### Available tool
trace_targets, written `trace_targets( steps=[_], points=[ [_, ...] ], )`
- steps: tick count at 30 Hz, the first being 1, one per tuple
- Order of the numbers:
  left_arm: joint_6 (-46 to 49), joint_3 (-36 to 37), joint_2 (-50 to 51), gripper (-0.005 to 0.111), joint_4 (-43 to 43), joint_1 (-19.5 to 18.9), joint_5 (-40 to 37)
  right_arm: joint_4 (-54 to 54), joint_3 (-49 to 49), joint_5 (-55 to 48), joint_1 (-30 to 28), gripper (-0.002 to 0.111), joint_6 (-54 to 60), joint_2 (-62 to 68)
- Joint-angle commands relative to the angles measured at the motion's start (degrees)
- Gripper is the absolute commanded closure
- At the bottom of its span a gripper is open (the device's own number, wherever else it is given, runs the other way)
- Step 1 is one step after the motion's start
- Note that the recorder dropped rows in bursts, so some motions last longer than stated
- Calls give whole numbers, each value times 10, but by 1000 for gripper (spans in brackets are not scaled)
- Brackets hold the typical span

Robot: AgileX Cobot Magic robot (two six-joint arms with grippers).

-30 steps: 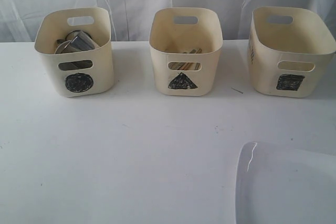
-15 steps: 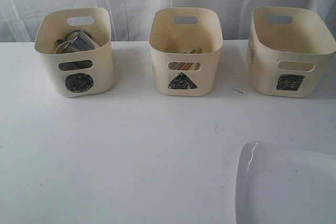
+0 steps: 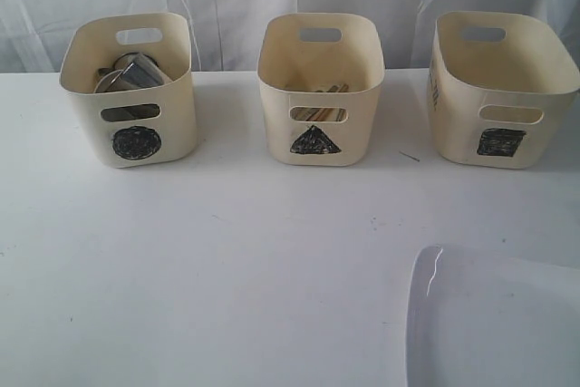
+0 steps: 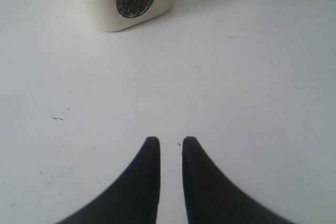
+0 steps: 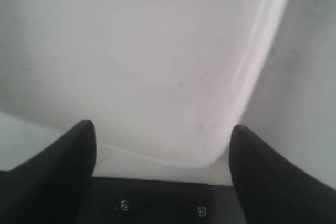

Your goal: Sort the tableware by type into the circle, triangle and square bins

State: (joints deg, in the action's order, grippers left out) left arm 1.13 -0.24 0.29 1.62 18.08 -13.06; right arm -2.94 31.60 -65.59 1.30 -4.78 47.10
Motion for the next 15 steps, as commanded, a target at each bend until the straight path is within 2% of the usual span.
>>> trace_targets(
  steps=[1, 4, 8, 10, 15],
  points=[
    [1, 2, -3, 85, 0, -2, 2, 33, 1, 22, 18, 42, 54, 95],
    [1, 2, -3, 85, 0, -2, 2, 34, 17, 34, 51, 42, 58, 132],
    [1, 2, -3, 85, 0, -2, 2, 25, 86, 23, 140, 42, 35, 162],
    [1, 2, -3, 85, 0, -2, 2, -11, 113, 8, 203, 42, -3, 184],
    [1, 2, -3, 85, 0, -2, 2, -205, 153, -25, 396, 41, -173, 267]
  ],
)
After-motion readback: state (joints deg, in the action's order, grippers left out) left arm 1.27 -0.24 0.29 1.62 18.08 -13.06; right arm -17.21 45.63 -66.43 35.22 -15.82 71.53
